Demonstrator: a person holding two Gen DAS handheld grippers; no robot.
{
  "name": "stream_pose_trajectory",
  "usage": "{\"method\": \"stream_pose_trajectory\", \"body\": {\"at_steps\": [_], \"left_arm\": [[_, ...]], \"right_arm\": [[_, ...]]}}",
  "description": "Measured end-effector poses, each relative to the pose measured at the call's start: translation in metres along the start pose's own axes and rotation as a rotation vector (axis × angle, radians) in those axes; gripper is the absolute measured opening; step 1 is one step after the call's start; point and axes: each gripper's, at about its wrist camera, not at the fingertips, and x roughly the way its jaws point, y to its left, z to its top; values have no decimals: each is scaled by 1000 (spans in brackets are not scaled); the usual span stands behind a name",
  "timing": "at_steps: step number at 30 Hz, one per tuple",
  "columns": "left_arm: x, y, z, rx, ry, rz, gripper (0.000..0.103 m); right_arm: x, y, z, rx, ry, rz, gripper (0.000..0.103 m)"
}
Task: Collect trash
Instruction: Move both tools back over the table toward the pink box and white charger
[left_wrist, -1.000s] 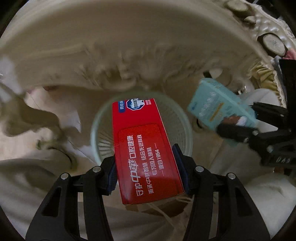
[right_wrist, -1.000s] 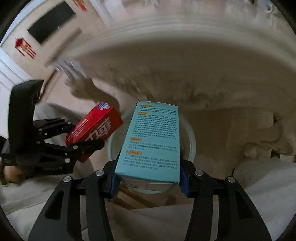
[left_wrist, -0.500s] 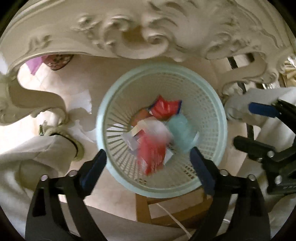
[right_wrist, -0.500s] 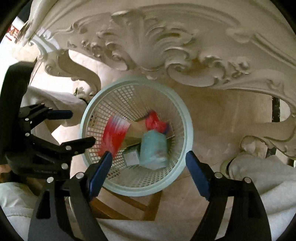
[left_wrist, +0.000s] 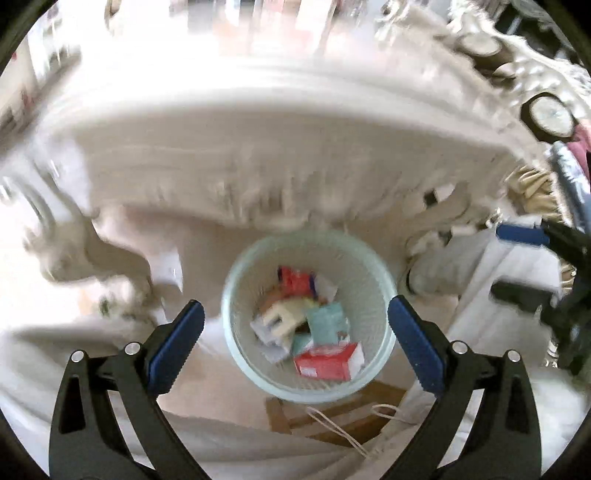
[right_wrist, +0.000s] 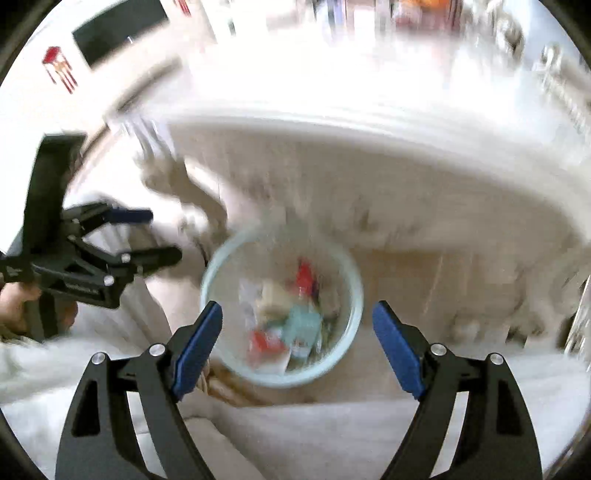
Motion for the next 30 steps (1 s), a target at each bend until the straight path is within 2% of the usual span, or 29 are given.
{"method": "stream_pose_trajectory", "body": {"at_steps": [2,4,7,10,14,18,23,25,28,30], "left_arm": [[-24,3,21,24,-69,30,97],[-38,7,43,28,-122,51,97],[-51,17,86,19,-180,82,97],[-53,25,133,19,-216,65,97],[-40,31,194,81,-237,49,97],[-18,34,243,138,-213,7,97],[6,36,286,181,-208,-69,97],[17,39,303,180,-212,-65,97],[36,47,329,171,-204,-19,97],[51,55,345,149,-185,-24,97]], "right_arm": [[-20,-11,25,12,-102,-32,79],[-26,-23,47,16,-156,-82,79],[-24,-37,84,-26,-201,-113,79],[-16,-49,123,-87,-220,-93,79],[4,-66,170,-199,-187,-79,79],[21,-77,201,-223,-170,-55,79],[47,-91,232,-218,-143,34,79],[59,-94,243,-242,-132,38,79],[80,-96,260,-284,-117,36,79],[93,-99,271,-312,-113,18,79]]}}
